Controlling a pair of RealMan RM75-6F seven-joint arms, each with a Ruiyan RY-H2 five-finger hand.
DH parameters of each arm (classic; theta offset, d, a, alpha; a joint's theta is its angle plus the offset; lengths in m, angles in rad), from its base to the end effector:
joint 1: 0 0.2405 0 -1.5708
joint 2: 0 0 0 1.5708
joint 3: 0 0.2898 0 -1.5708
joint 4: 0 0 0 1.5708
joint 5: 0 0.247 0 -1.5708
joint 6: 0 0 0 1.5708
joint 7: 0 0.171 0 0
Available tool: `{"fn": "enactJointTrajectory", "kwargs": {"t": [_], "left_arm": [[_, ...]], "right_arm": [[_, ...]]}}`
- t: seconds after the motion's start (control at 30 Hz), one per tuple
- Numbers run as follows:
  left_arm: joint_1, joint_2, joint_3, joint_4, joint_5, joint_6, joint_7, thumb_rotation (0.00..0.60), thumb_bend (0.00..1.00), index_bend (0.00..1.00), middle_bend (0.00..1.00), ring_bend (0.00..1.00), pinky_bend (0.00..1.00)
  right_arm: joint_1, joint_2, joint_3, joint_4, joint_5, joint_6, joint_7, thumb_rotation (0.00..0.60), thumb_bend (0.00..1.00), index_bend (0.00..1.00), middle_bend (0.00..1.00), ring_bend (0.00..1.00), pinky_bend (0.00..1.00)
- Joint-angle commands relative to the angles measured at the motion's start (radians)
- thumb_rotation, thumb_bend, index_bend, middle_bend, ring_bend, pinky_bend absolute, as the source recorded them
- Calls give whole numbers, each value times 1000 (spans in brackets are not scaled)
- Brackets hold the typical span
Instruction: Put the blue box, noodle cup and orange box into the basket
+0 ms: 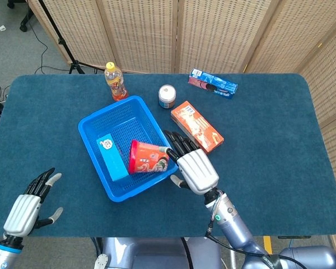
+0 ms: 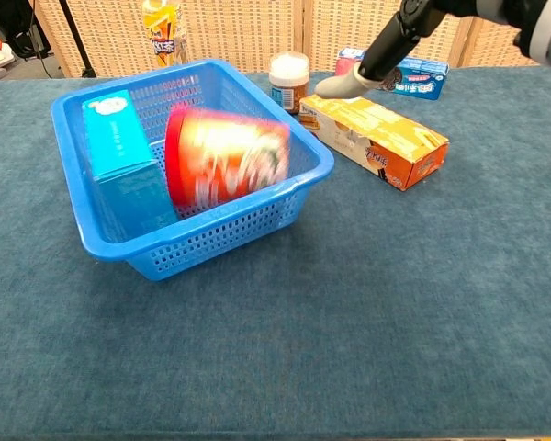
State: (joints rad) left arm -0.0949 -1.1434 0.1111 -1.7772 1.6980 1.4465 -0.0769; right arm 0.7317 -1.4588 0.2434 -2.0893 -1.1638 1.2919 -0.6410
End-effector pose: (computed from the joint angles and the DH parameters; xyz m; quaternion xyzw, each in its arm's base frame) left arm -0.2941 0.1673 0.0787 -0.6319 -0.4737 -0.4360 0.4316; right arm -0.0243 -0.3119 0.0216 0.6935 -0.3298 0.5228 0.3701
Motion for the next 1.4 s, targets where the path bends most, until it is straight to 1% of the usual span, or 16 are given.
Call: {"fn": "enactJointTrajectory", "kwargs": {"t": [0.03, 0.13, 0.3, 0.5, 0.63, 0.67, 0.7, 0.77, 0.83, 1.0, 1.07, 1.2, 1.27, 1.4], "left_arm": [[0, 0, 1, 0, 1, 0, 0, 600, 299, 76, 0, 4, 127], [0, 1, 1, -1, 2, 1, -1, 600, 299, 76, 0, 4, 127], [0, 2, -1, 0, 1, 3, -3, 600, 299, 76, 0, 3, 127], [2, -1, -2, 3, -2, 5, 4, 600, 299, 76, 0, 3, 127], [3, -6, -2, 4, -6, 1, 18, 600, 299, 76, 0, 4, 127], [3, -8, -3, 5, -8, 0, 26, 600, 299, 76, 0, 4, 127], [4, -11, -3, 6, -10, -2, 31, 600, 299, 76, 0, 4, 127], [3, -16, -3, 9, -15, -8, 43, 600, 299, 76, 0, 3, 127], [2, -22, -3, 11, -18, -15, 54, 600, 299, 76, 0, 4, 127], [3, -35, -6, 17, -30, -22, 75, 600, 300, 76, 0, 4, 127], [2, -41, -10, 23, -42, -29, 81, 600, 300, 76, 0, 4, 127], [-2, -52, -16, 33, -61, -42, 94, 600, 301, 76, 0, 3, 127], [-3, -60, -20, 39, -71, -48, 99, 600, 301, 76, 0, 3, 127], [-4, -68, -26, 49, -87, -54, 109, 600, 301, 76, 0, 3, 126]], "right_arm": [[0, 2, -1, 1, -2, 1, -5, 600, 234, 235, 0, 0, 169], [-5, 10, -1, -1, 0, 5, -7, 600, 234, 235, 0, 0, 169], [-32, 60, -20, -31, -1, 17, -11, 600, 234, 235, 0, 0, 169], [-114, 149, -87, -72, -70, 68, 24, 600, 234, 235, 0, 0, 168], [-177, 206, -136, -82, -135, 103, 86, 600, 234, 235, 0, 0, 169], [-209, 235, -158, -82, -147, 122, 113, 600, 234, 235, 0, 0, 169], [-223, 254, -170, -81, -160, 124, 135, 600, 234, 235, 0, 0, 169], [-238, 284, -175, -63, -166, 113, 186, 600, 234, 235, 0, 0, 168], [-236, 302, -164, -43, -140, 88, 222, 600, 234, 234, 0, 0, 169], [-188, 327, -105, 25, -29, -25, 291, 600, 234, 235, 0, 0, 169], [-149, 328, -72, 78, 32, -91, 303, 600, 234, 235, 0, 0, 169], [-86, 318, -25, 168, 117, -192, 320, 600, 234, 235, 0, 0, 169], [-53, 310, -6, 219, 157, -248, 334, 600, 234, 235, 0, 0, 169], [-6, 292, 16, 312, 206, -328, 359, 600, 234, 234, 0, 0, 168]]}}
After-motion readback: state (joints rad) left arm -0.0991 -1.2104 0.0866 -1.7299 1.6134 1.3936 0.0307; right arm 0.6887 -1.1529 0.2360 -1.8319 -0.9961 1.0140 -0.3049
